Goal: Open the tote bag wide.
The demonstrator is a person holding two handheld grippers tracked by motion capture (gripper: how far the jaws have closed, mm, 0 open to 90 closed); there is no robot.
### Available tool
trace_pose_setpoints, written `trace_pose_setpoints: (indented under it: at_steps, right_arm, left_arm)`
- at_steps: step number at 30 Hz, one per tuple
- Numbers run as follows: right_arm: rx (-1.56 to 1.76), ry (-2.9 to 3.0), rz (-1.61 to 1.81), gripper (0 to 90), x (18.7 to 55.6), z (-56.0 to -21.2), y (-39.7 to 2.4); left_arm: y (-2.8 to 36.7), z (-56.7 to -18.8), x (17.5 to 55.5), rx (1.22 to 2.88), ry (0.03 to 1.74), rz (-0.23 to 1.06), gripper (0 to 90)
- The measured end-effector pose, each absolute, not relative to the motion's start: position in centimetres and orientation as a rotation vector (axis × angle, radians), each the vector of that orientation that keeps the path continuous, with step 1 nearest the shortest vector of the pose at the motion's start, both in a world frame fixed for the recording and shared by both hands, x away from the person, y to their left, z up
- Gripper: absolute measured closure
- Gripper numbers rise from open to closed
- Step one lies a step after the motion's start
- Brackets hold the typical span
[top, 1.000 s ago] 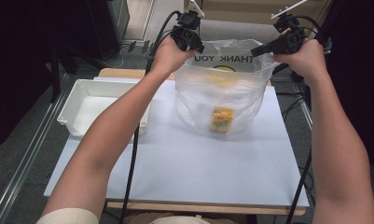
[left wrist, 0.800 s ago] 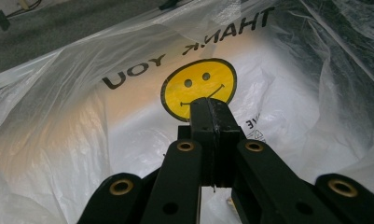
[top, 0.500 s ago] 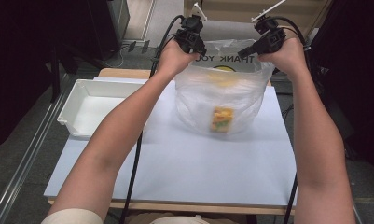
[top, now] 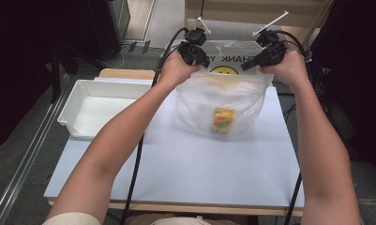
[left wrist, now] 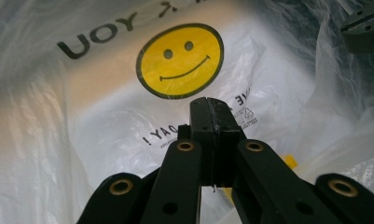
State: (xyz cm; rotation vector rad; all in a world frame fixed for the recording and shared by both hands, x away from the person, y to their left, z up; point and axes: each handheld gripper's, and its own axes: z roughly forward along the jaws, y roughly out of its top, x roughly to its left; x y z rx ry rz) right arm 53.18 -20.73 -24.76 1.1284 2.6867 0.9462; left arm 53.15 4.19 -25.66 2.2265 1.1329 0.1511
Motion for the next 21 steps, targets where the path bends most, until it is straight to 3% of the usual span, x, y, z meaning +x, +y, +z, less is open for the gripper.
trace_pose_setpoints:
  at_steps: [21]
  right_arm:
    - [1.14, 2.689, 0.899, 90.0, 49.5, -25.8, -21.3]
  left_arm:
    - [4.2, -27.3, 49.2, 2.26, 1.025, 0.07, 90.0]
